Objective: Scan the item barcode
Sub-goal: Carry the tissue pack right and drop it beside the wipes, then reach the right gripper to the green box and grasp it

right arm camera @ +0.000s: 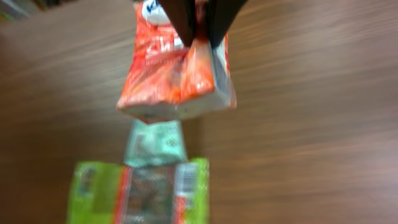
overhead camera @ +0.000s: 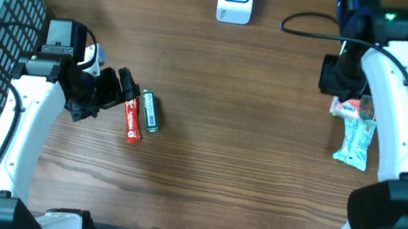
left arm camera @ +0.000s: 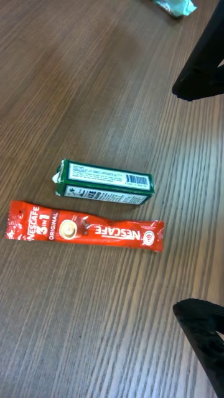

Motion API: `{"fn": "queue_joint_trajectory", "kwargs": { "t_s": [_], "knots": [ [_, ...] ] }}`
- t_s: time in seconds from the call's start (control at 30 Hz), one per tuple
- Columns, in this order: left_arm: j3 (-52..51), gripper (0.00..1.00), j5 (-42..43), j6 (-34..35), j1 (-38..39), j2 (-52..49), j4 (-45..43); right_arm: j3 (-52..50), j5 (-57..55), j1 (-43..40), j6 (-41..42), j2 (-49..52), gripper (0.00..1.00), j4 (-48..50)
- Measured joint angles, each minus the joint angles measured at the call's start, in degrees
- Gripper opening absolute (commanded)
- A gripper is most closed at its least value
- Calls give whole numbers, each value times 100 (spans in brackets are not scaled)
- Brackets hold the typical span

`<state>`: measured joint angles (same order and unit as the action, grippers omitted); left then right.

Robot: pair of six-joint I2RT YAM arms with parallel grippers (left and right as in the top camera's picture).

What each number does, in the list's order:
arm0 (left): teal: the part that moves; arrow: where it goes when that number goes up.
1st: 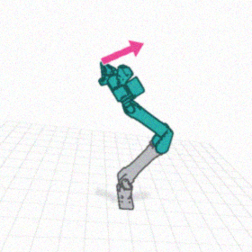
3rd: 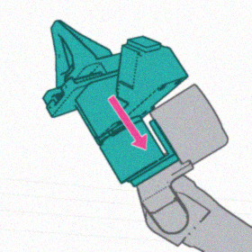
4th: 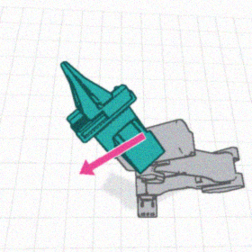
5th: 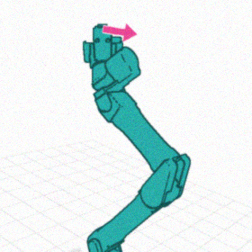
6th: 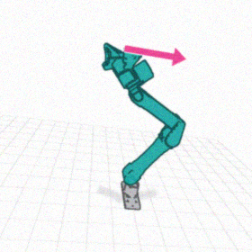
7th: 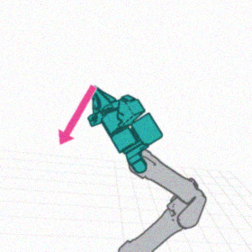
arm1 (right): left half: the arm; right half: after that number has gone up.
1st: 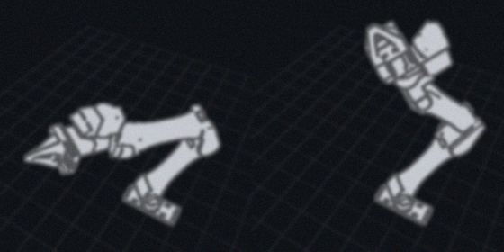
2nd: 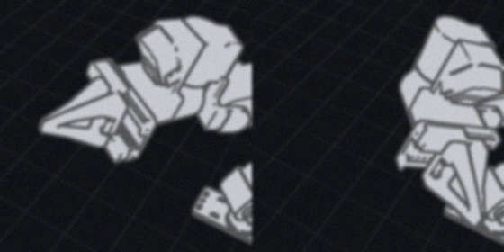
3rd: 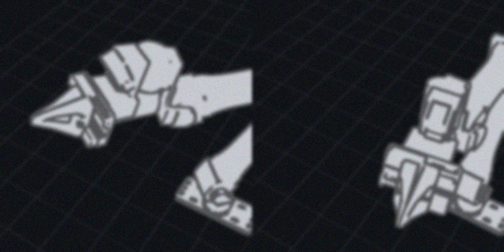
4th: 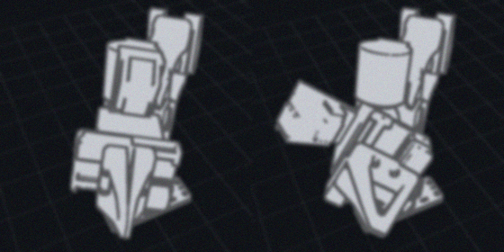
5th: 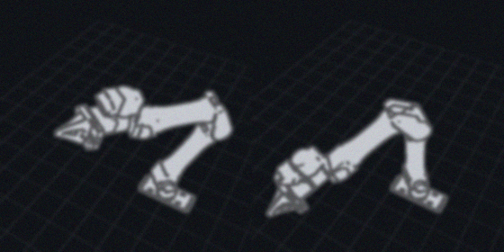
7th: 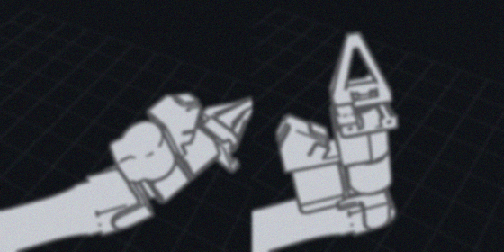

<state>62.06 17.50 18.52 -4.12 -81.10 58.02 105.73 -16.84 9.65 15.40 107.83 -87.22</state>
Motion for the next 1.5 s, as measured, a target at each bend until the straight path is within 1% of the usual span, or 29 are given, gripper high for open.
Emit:
{"fn": "queue_joint_trajectory", "kwargs": {
  "t_s": [0.1,0.13,0.17,0.23,0.27,0.33,0.4,0.47,0.5,0.53,0.57,0.6,0.63,0.67,0.7,0.83,0.9,0.93,1.03,1.1,1.2,1.27,1.33,1.4,1.43,1.5],
  "knots": [
    [0,100,0,0,0,0,11,-925,-640,0,44,31,6,678],
    [0,100,0,0,0,0,0,-1290,-776,0,46,35,29,938],
    [0,100,0,0,0,0,0,-1541,-846,0,42,42,71,1075],
    [0,100,0,0,0,0,4,-1928,-940,0,61,61,95,1434],
    [0,100,0,0,0,0,2,-2177,-970,0,68,61,97,1624],
    [0,100,0,0,0,0,-2,-2420,-1003,0,-11,61,97,1836],
    [0,100,0,0,0,0,0,-2455,-955,0,-31,61,97,1980],
    [0,100,0,-2,0,0,0,-2463,-319,0,-68,61,97,2273],
    [0,100,0,0,0,0,0,-2465,184,2,-186,61,97,2387],
    [0,100,0,0,0,0,2,-2465,837,4,-417,61,95,2531],
    [0,100,0,0,0,0,0,-2465,1362,24,-599,61,89,2634],
    [0,100,0,0,0,0,0,-2465,1742,50,-697,61,82,2715],
    [0,100,0,0,0,0,2,-2465,2039,79,-780,61,46,2804],
    [0,100,0,0,0,0,0,-2465,2459,129,-896,61,7,2883],
    [0,100,0,0,0,0,0,-2465,2594,168,-957,61,4,2905],
    [0,100,0,0,0,0,0,-2594,2927,389,-970,61,5,3034],
    [0,100,0,0,0,0,0,-2855,2970,496,-973,61,13,3228],
    [0,100,0,0,0,0,2,-3176,2935,568,-984,74,13,3512],
    [0,100,0,0,0,0,-4,-3676,2245,592,-951,79,12,3915],
    [0,100,0,0,0,0,2,-3969,1220,546,-723,81,12,3998],
    [0,100,0,0,0,0,0,-4006,278,369,-509,81,12,3978],
    [0,100,0,0,0,0,0,-4009,20,179,-450,81,12,3998],
    [0,100,0,0,0,0,0,-4019,348,61,-525,81,15,4210],
    [0,100,0,0,0,0,0,-4017,1169,66,-732,70,16,4371],
    [0,100,0,0,0,0,0,-4013,1963,72,-824,68,19,4411],
    [0,100,0,0,0,0,0,-4024,3097,173,-966,72,22,4579]
  ]
}}
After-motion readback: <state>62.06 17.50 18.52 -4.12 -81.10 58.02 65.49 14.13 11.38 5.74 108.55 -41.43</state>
